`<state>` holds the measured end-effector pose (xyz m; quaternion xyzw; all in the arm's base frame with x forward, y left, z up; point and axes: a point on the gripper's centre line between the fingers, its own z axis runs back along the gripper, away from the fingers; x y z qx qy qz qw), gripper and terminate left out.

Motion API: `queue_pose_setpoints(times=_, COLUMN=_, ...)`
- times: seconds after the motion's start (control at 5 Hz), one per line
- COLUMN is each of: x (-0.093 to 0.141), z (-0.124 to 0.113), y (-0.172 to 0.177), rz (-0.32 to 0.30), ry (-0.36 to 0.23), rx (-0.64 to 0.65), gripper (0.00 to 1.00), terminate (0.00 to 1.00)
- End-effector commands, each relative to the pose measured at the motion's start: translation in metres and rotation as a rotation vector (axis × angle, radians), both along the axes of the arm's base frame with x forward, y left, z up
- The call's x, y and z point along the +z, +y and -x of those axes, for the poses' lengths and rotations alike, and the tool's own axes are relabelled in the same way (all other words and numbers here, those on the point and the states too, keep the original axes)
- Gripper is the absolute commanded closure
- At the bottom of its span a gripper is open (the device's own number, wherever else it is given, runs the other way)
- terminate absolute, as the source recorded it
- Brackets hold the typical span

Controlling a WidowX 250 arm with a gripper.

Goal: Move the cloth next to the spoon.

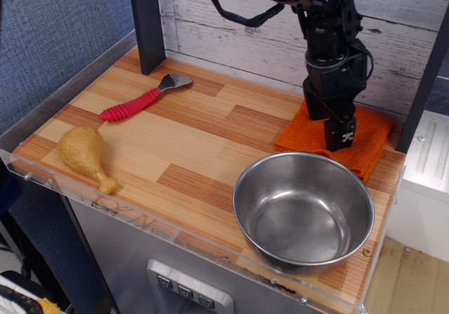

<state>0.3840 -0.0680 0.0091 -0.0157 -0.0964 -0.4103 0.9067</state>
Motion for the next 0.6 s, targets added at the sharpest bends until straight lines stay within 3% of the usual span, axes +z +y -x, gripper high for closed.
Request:
queue_pose_setpoints(times=0.0, x=0.016, z=0.023, y=0.044, rz=-0.014, ry=-0.013, rx=0.088, gripper=0.00, terminate=0.00)
queue_pose_setpoints(times=0.4, x=0.019, z=0.039, y=0.090, rz=-0.052, ry=-0.022, rx=0.180, gripper=0.00, terminate=0.00)
